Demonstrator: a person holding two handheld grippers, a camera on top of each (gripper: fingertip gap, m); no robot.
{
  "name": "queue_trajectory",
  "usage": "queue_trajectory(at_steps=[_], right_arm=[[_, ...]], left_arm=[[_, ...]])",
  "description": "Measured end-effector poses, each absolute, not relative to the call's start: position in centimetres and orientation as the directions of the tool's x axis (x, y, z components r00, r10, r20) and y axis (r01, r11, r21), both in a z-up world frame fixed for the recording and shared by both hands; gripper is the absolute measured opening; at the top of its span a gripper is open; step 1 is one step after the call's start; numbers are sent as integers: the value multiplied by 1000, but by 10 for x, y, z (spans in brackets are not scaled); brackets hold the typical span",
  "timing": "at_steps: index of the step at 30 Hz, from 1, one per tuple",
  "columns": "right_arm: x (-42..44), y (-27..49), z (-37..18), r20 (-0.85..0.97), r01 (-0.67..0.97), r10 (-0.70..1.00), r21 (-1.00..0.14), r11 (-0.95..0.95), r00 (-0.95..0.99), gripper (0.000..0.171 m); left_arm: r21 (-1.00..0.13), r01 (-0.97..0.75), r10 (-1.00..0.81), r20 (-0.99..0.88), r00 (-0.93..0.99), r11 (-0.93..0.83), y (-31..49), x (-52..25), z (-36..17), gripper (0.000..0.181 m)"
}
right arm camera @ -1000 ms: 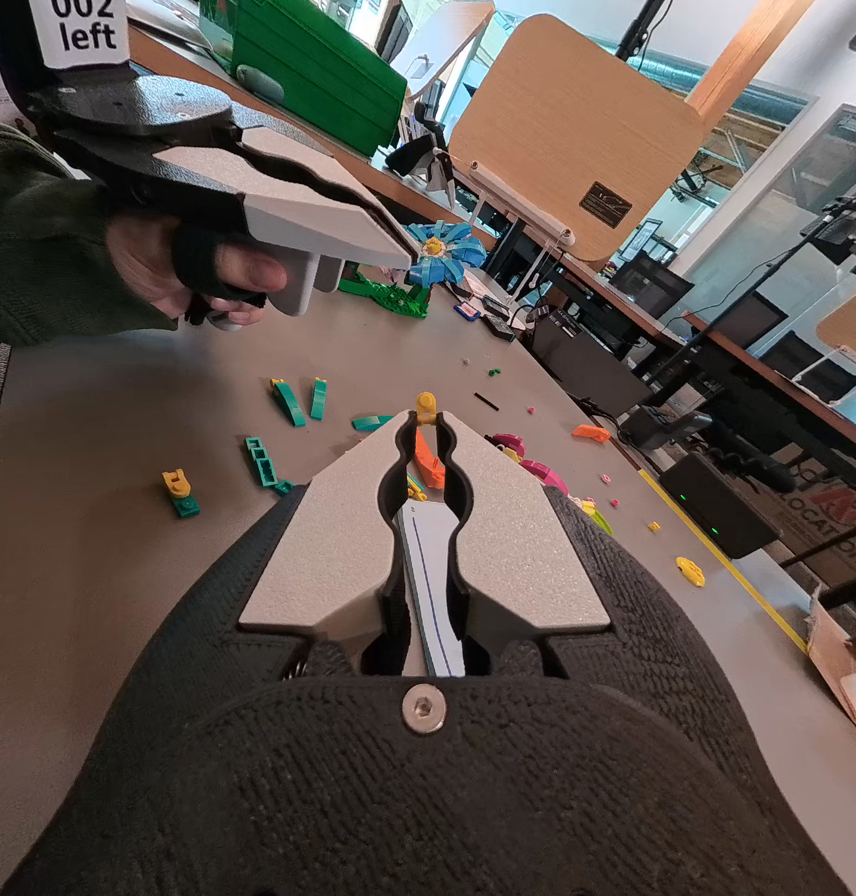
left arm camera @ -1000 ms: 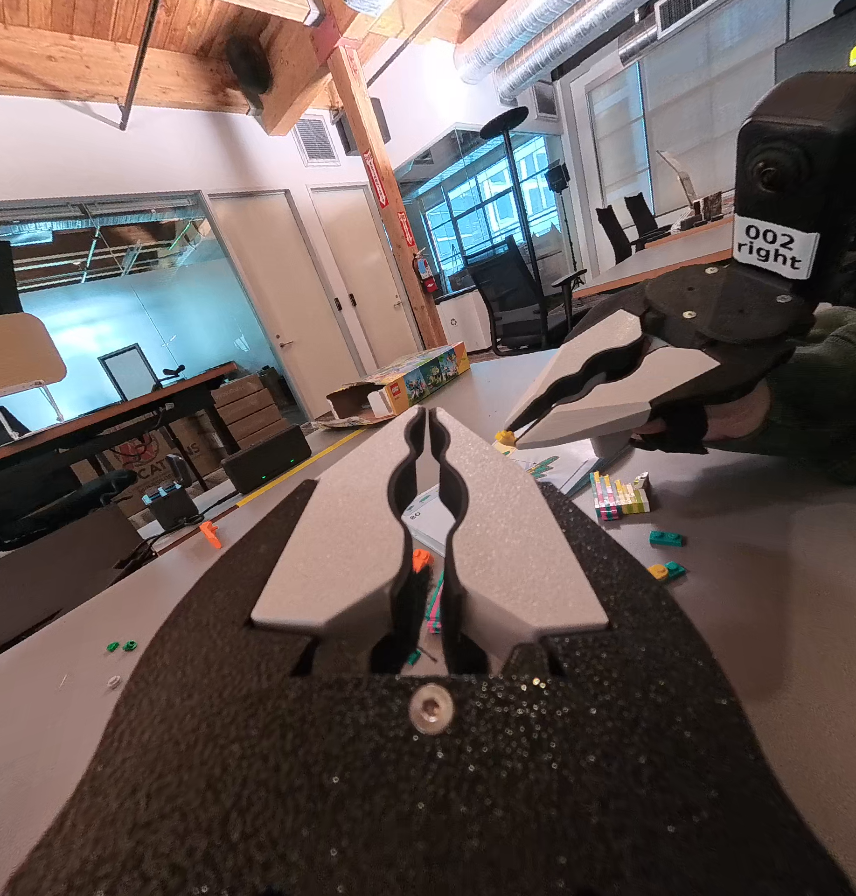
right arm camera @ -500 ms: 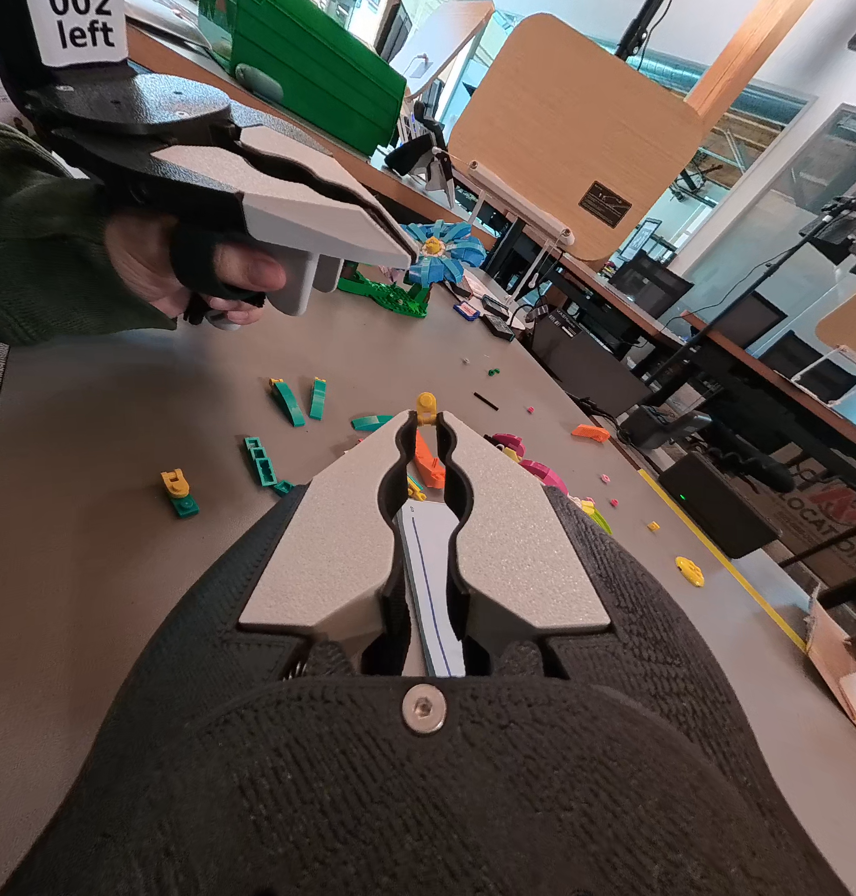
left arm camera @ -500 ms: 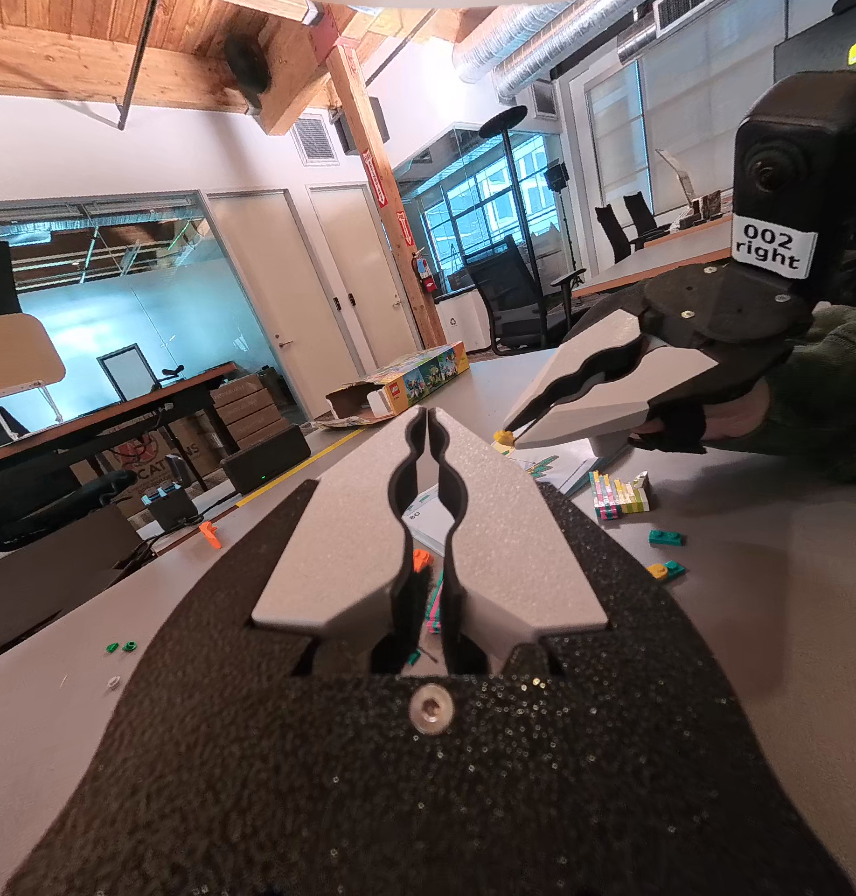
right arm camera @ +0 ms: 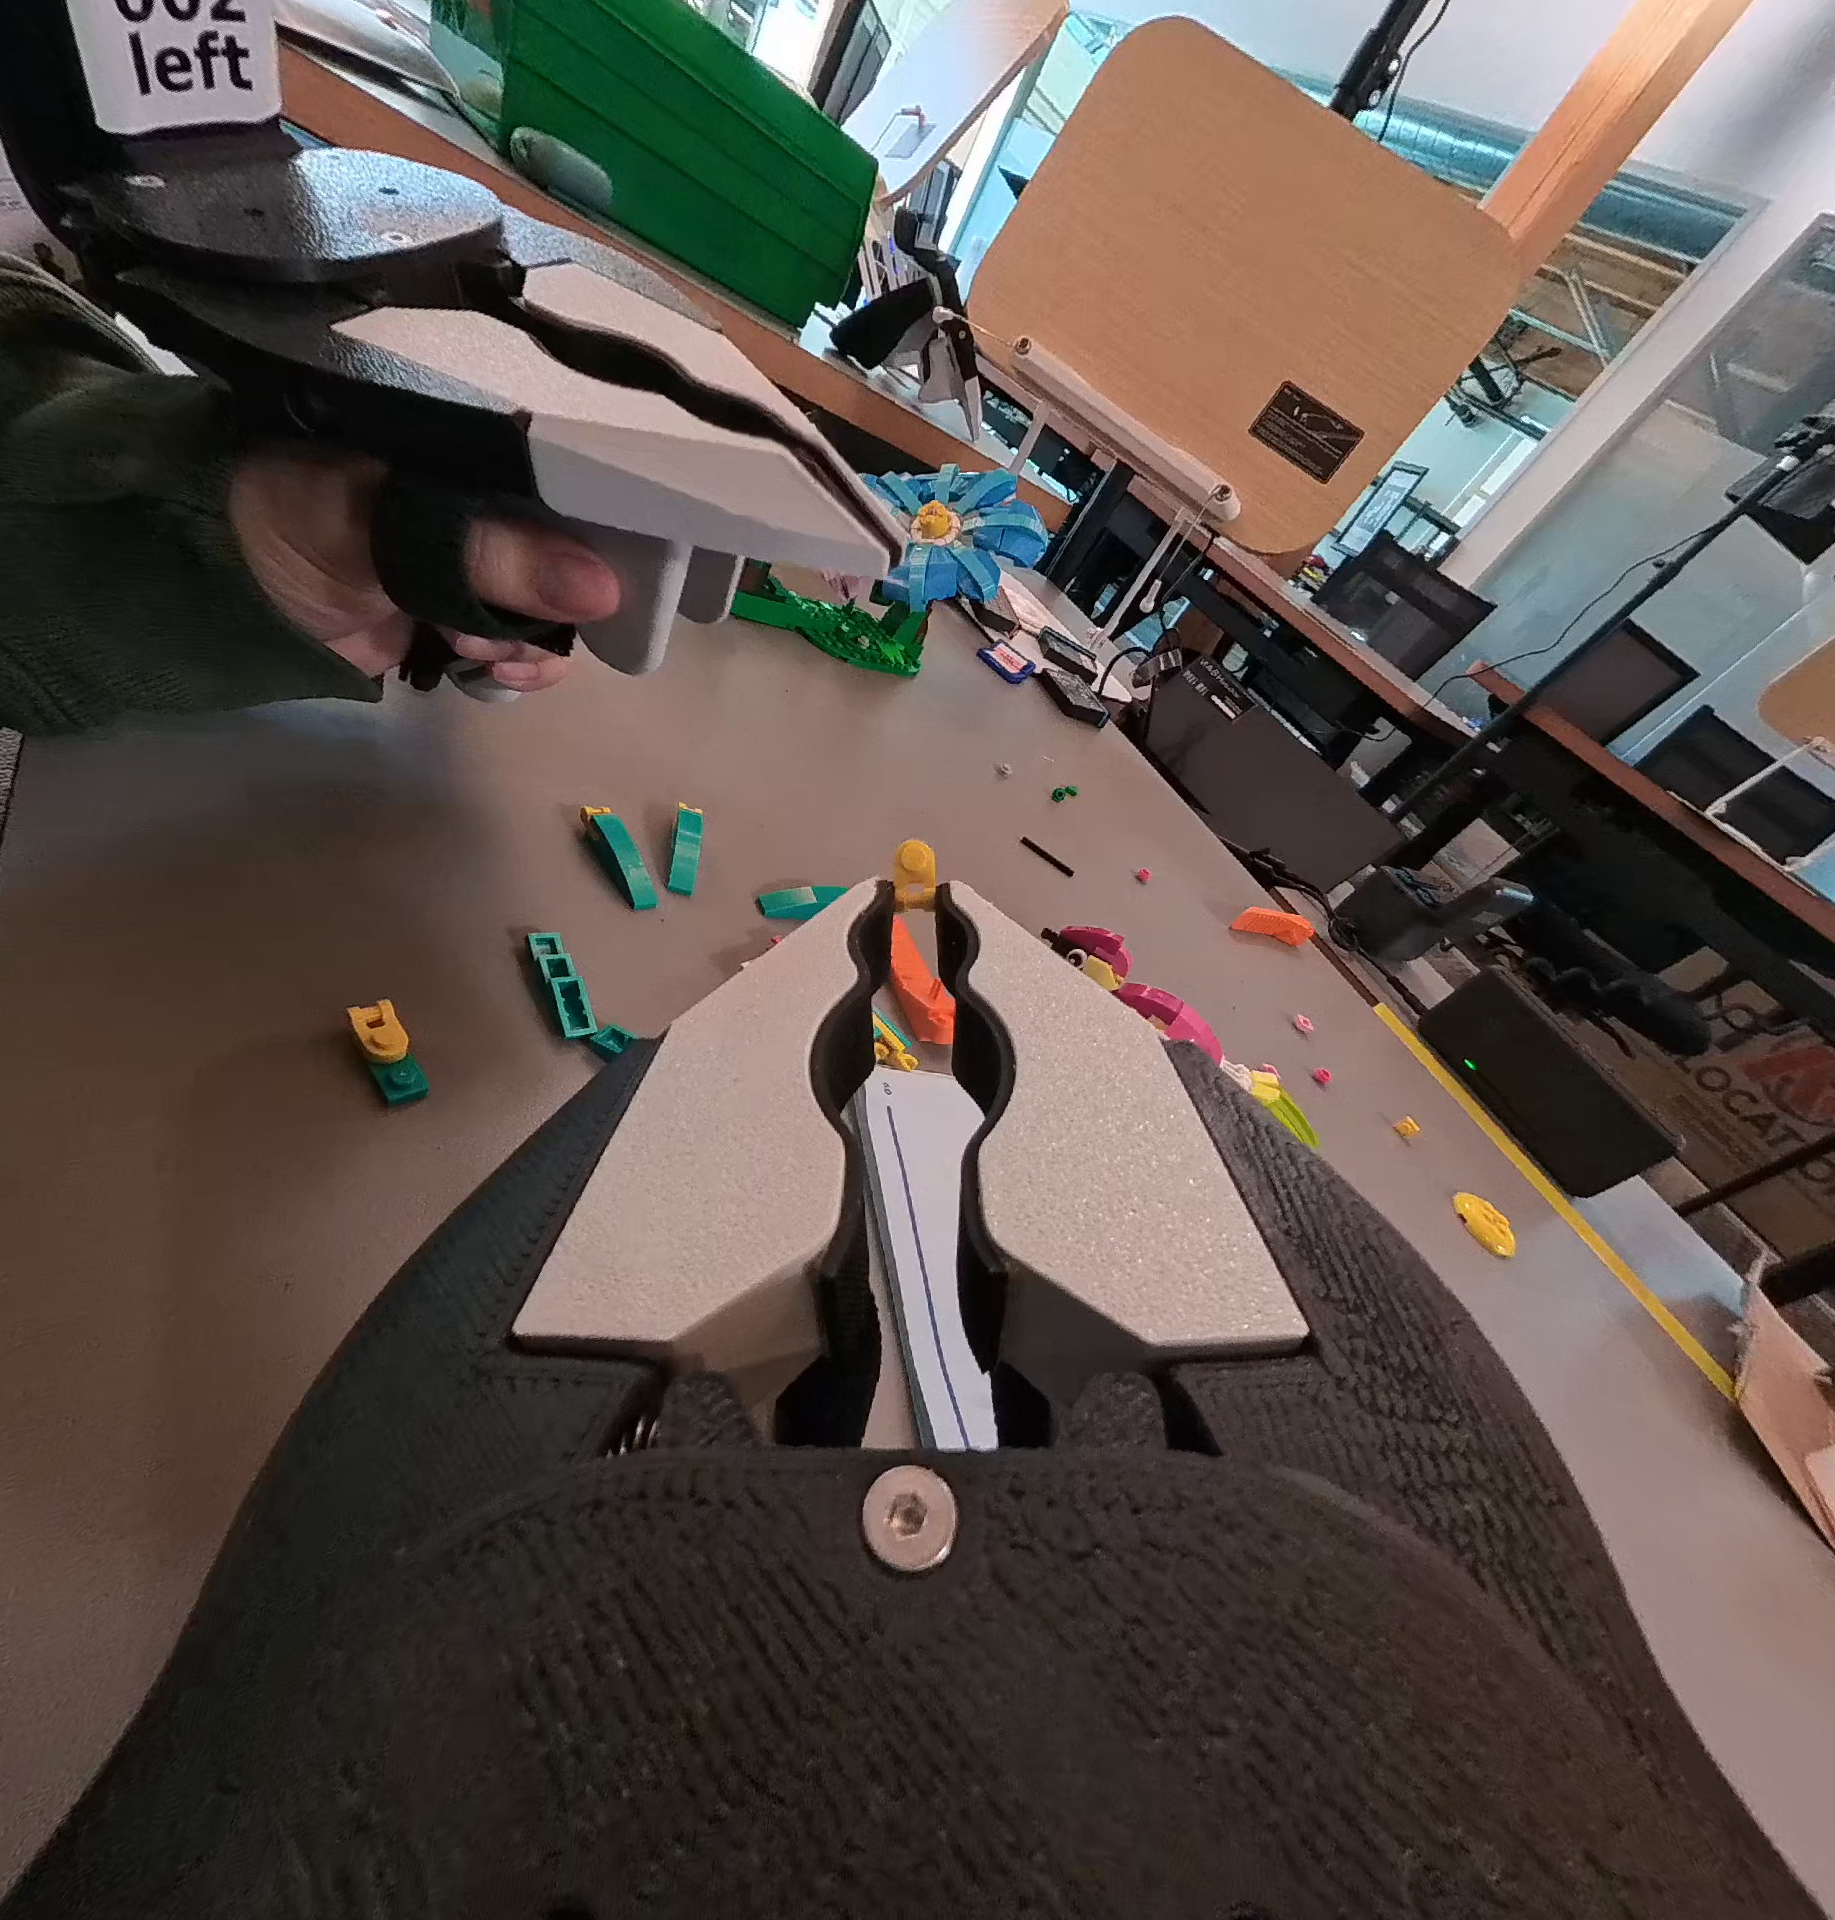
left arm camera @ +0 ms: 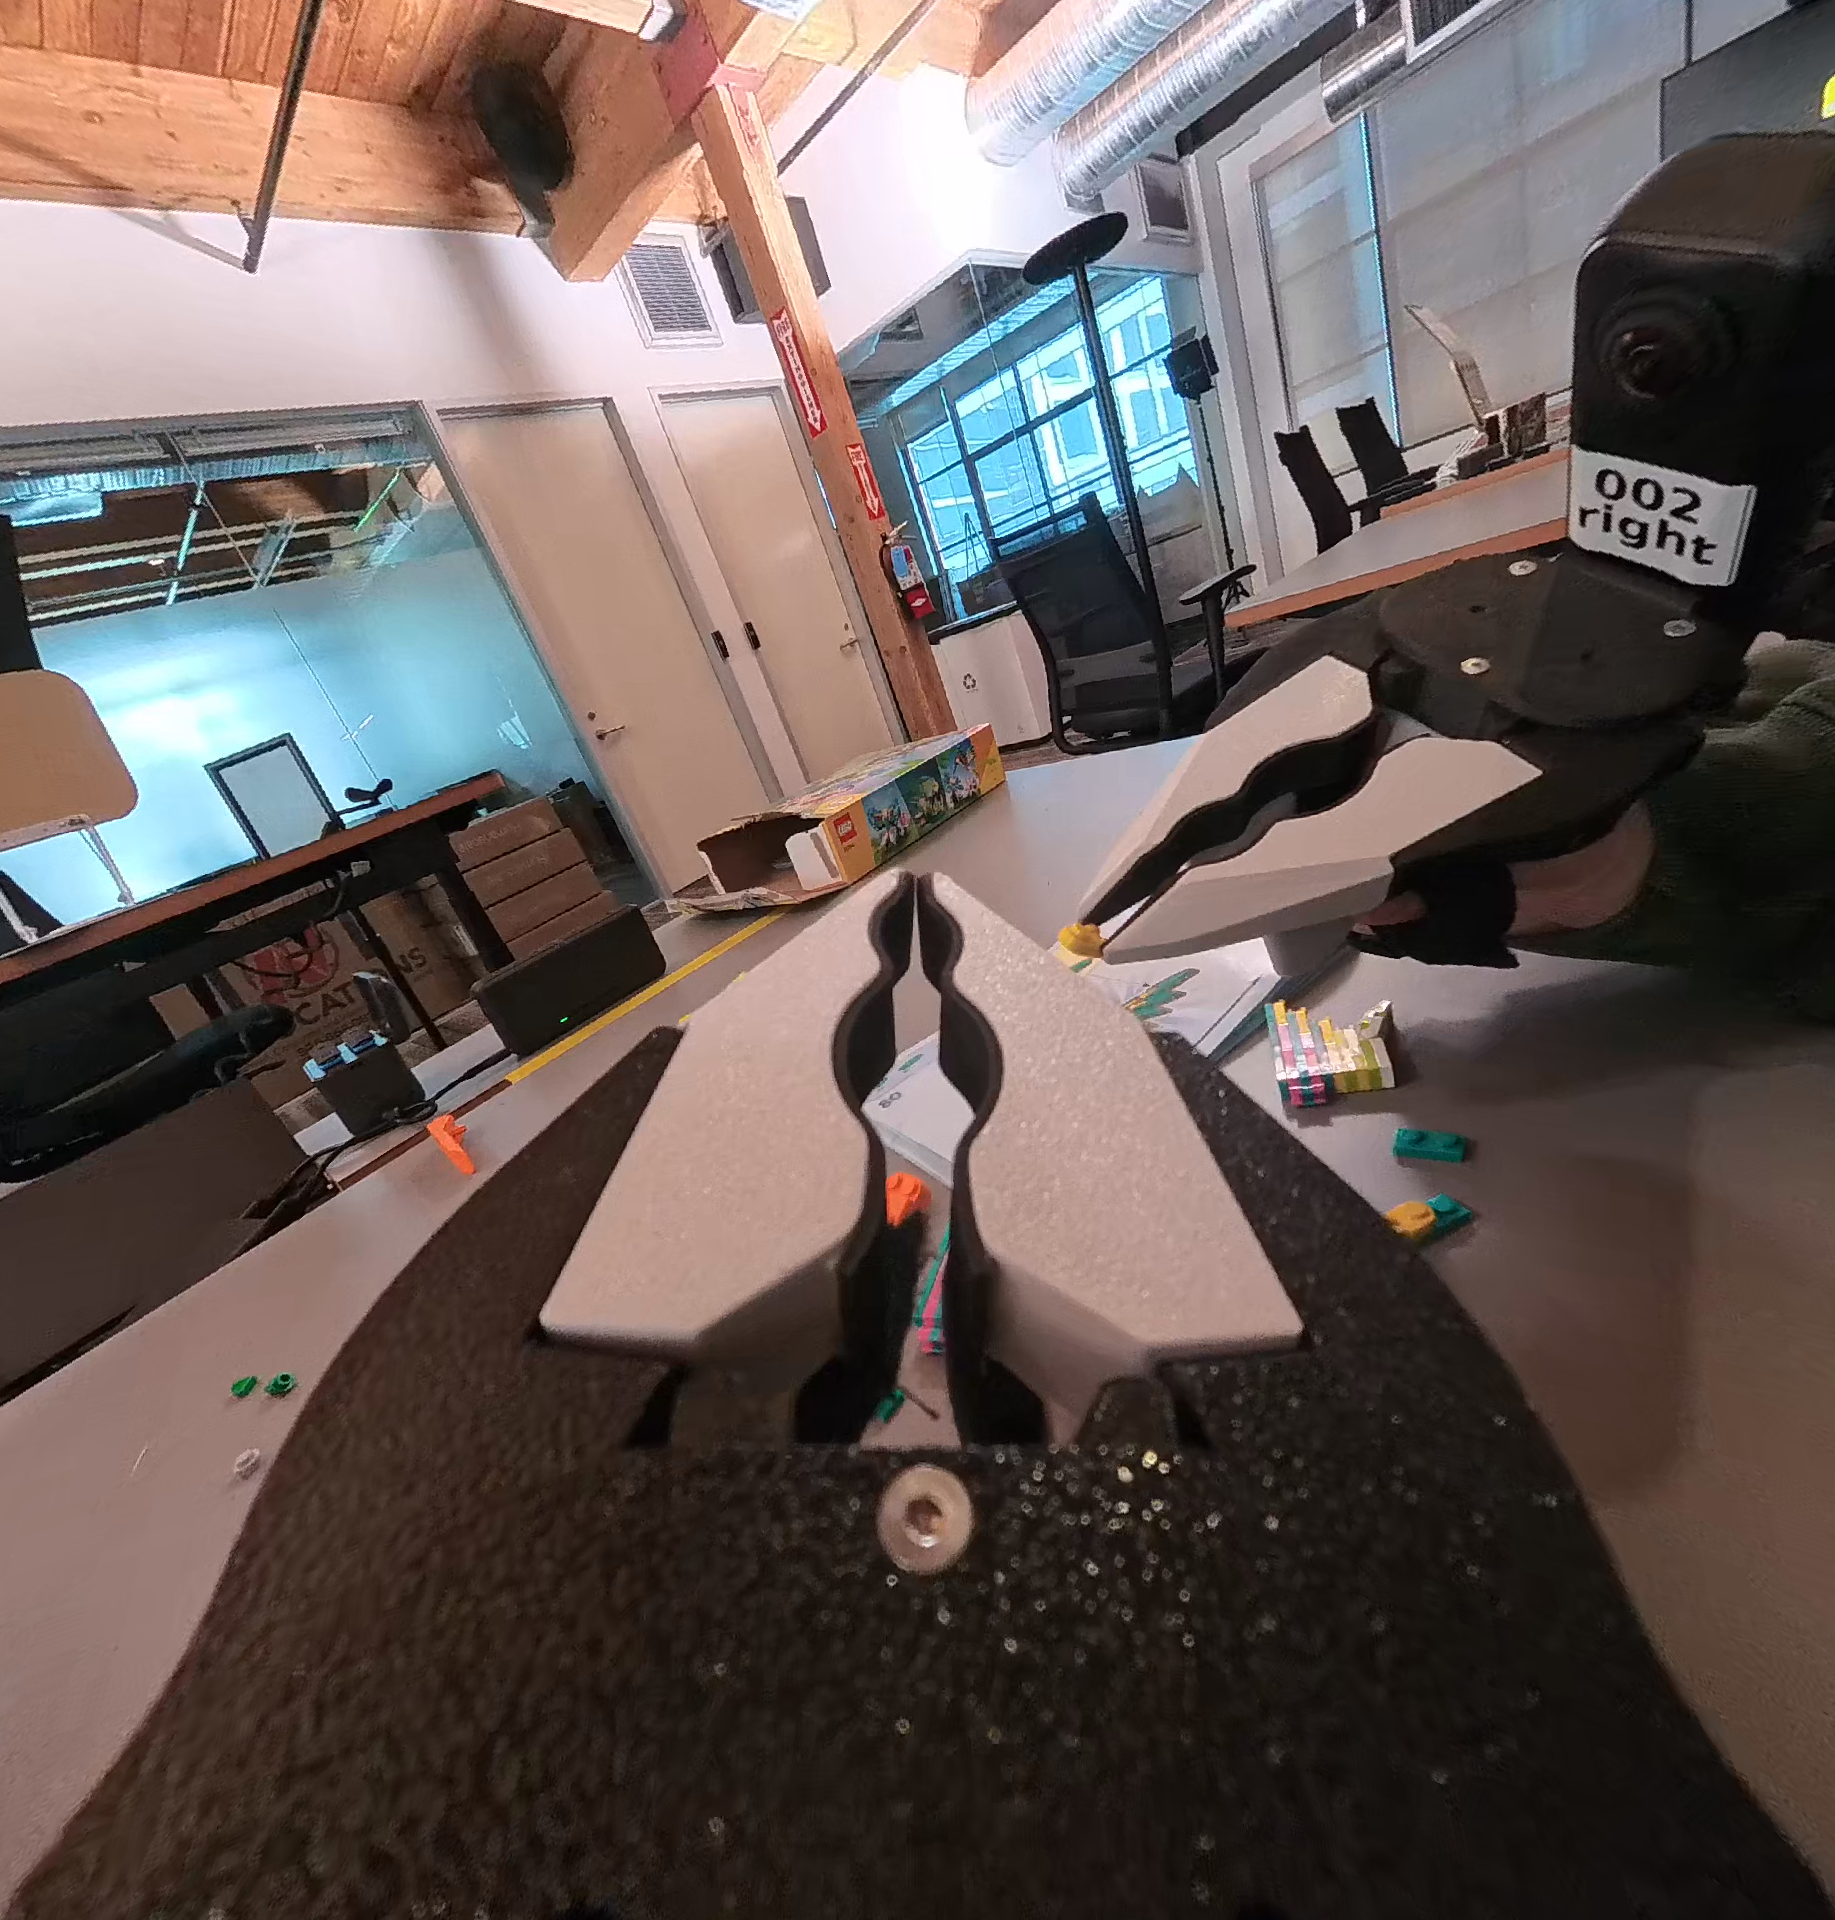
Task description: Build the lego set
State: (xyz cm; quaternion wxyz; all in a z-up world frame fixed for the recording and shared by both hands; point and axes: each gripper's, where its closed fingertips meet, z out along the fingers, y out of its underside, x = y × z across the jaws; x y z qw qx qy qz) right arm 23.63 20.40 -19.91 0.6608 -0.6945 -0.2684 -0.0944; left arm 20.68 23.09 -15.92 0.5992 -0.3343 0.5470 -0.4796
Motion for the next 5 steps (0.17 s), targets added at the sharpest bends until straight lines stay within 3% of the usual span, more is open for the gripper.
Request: queue_trajectory(at_steps=[1, 5], right_arm=[[236, 204, -199, 486, 498, 248, -867, 16, 838, 6], [238, 204, -200, 484, 497, 246, -868, 12, 840, 6]], left_arm=[[-925, 205, -940, -337, -60, 319, 231, 207, -160, 0], [-922, 197, -934, -351, -66, 332, 229, 209, -162, 0]])
